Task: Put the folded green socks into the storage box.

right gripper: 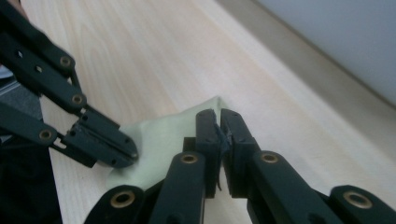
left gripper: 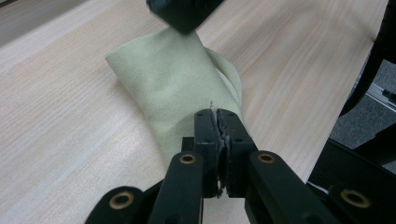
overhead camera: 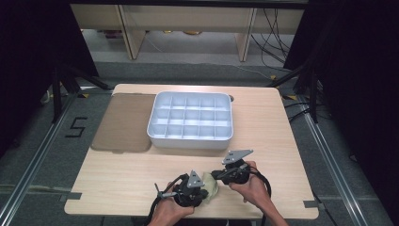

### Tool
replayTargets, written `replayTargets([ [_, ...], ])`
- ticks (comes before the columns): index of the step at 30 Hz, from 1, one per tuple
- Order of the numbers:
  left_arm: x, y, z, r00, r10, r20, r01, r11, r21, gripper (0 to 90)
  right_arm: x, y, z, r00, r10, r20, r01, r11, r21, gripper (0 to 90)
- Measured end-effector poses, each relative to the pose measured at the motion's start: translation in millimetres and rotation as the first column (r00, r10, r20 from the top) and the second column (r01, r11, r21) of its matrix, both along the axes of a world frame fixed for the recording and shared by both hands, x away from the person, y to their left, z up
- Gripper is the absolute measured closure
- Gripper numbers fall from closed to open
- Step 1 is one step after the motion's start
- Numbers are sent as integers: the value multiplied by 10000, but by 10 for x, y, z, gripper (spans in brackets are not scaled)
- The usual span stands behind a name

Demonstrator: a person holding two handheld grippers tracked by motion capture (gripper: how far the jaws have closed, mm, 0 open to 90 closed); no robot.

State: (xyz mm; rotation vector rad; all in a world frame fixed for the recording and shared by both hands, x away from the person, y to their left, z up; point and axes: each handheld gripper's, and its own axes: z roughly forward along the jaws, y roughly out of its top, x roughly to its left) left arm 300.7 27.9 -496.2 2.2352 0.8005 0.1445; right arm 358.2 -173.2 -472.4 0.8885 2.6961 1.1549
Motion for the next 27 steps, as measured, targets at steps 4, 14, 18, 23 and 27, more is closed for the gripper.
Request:
replayTargets([
  [4,5,-4,1,10000,8,4,-8,10000,55,862,43,-14,50,10000,-43,-44,43,10000,74,761],
  [14,16,-1,3,10000,-75,25,74,9998,163,863,141,105,-53,9975,-252,-654,245,9996,-108,560],
  [18,15,4,9,9997,-244,37,243,9995,210,862,135,112,-90,9924,-291,-1197,284,9996,-73,538],
  [23,18,7,10,9998,-213,49,212,9995,219,861,171,108,-126,9947,-15,-1028,-2,9999,-168,529],
  [27,17,12,17,9998,-187,52,185,9994,290,859,161,118,-157,9913,-111,-1309,52,9990,-452,527],
])
